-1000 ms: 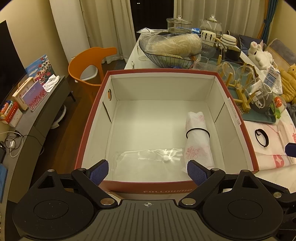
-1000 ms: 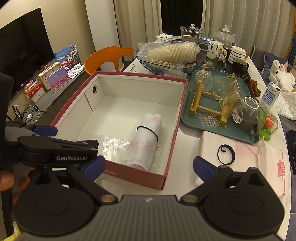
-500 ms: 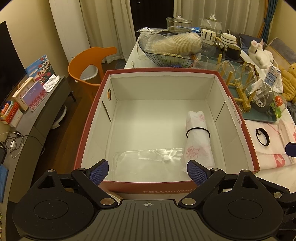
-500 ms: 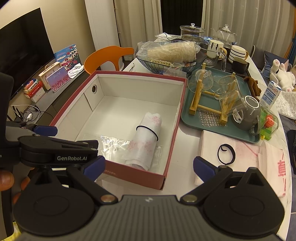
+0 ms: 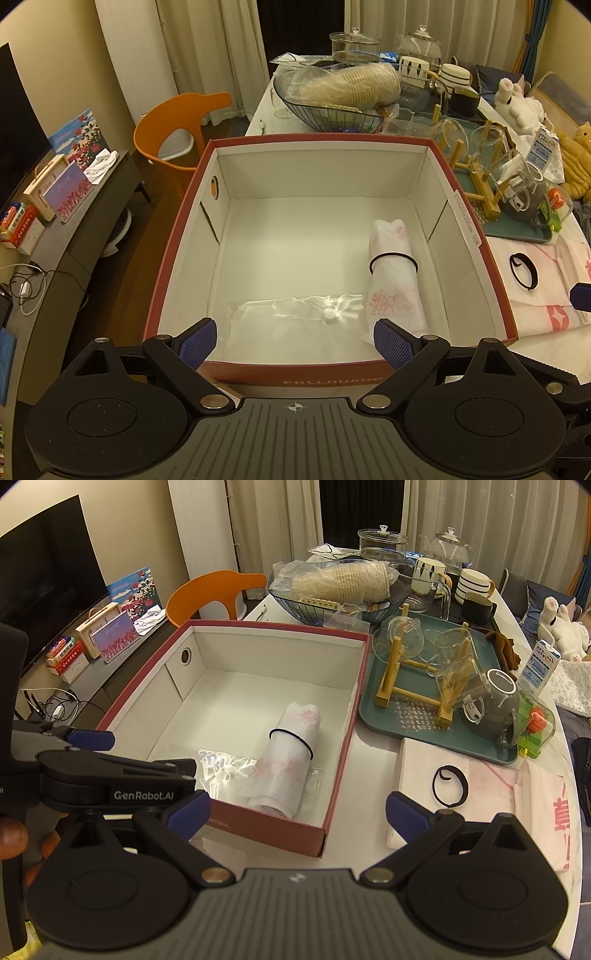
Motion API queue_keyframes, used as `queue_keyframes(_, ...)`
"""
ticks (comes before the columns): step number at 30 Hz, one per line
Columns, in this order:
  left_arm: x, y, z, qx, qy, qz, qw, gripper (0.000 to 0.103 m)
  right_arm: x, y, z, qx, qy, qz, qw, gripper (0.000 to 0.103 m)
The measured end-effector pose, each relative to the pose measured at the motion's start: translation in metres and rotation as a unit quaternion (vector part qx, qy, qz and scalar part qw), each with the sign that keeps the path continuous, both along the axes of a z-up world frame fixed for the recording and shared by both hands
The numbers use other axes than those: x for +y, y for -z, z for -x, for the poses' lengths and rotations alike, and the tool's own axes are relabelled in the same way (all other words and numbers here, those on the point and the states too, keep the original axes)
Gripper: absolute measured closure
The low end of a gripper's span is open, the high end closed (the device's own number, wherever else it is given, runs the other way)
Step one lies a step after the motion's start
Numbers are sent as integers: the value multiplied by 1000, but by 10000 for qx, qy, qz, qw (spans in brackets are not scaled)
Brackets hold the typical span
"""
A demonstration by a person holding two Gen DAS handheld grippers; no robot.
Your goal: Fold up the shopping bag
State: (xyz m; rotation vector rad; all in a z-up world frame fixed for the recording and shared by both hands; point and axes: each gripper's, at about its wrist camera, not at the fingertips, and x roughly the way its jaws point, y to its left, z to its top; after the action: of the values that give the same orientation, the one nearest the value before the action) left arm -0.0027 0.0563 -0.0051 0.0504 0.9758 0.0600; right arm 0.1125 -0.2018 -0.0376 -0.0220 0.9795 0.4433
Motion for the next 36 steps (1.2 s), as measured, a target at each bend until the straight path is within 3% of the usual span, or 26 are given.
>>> queue_keyframes(17, -4, 0, -6, -34, 145, 29, 9999, 10, -21, 8, 5, 108, 195, -89, 9997, 0)
queue_keyframes(24, -9, -4, -30, -124, 631, 586, 9962, 11, -39, 17, 10, 195, 369, -177, 9990, 0)
queue_keyframes(25, -13, -1, -37, -49, 759, 568, 9955, 11, -42, 18, 11, 208, 394, -189, 9988, 0)
queue_keyframes(28, -28, 11, -57, 201, 1130, 518, 9920, 36, -50, 22, 13, 245, 468, -227, 9983, 0)
queue_keyframes(31, -49, 31, -75, 636, 1375, 468, 9873, 38, -58, 25, 15, 282, 543, -264, 9978, 0)
queue_keyframes(35, -67, 52, -93, 1115, 1520, 681, 9797, 39, -76, 32, 18, 388, 768, -313, 9958, 0)
queue_keyframes(36, -71, 58, -93, 1196, 1535, 665, 9786, 43, -80, 34, 18, 414, 823, -312, 9953, 0)
